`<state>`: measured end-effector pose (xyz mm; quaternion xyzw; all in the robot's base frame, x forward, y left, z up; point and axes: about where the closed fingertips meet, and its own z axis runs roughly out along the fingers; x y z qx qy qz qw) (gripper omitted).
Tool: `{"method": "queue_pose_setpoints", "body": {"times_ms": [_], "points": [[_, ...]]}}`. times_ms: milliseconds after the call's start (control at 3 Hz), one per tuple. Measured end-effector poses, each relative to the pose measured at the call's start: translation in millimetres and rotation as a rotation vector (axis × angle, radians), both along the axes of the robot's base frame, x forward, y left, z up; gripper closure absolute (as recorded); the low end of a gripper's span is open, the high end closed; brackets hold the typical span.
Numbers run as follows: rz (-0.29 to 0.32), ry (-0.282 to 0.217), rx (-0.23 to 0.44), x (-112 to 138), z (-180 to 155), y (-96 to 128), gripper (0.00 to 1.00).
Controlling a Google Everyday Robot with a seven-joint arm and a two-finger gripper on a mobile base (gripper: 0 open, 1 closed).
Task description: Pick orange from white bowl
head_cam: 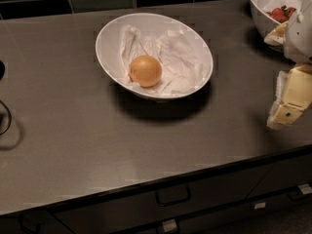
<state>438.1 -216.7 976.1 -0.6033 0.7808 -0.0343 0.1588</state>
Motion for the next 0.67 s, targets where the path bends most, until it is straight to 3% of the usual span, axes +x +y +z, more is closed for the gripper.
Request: {"method": "queue_pose_setpoints", "body": {"times_ms": [333,667], "points": [[0.0,0.0,0.0,0.0,0.0,0.0,0.0],[0.092,-0.003,0.0,18.9,-3.0,34.6,0.0]]}}
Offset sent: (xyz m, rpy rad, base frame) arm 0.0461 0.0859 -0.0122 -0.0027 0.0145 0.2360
